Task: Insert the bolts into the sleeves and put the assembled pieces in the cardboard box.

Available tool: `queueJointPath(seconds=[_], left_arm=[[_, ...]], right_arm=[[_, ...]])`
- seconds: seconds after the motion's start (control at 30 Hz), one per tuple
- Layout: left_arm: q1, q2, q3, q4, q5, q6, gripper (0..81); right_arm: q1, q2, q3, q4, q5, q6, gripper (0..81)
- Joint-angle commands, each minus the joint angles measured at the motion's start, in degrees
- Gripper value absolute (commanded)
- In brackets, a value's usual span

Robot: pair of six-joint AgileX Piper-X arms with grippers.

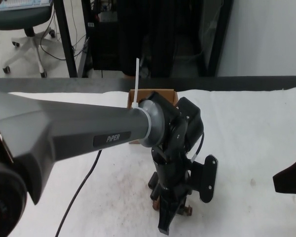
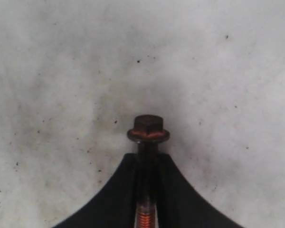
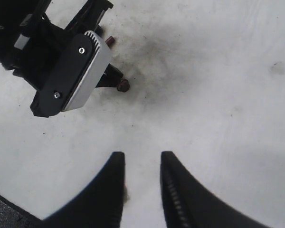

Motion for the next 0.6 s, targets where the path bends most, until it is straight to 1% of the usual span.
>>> queueJointPath(seconds=[0.0,0.07,0.23,0.57], left_arm=[[-1.2,-1.2,0.0,0.5,2.3,-0.1,0.0],[-1.9,-1.2,0.0,0.5,3.9,-0.1,0.0],[-3.2,-1.2,0.0,0.1,5.2,-4.9,0.0],[-3.6,-1.2,0.0,0.3,6.9,-8.4,0.0]], right_arm=[[0.1,-0.4,0.0,0.6,-0.5,-0.5,24.9],[0.1,-0.4,0.0,0.6,-0.5,-0.5,24.9],[0.1,-0.4,0.0,0.8,-0.6,-0.5,24.9],[0.1,-0.4,0.0,1.1,-0.6,-0.5,24.9]])
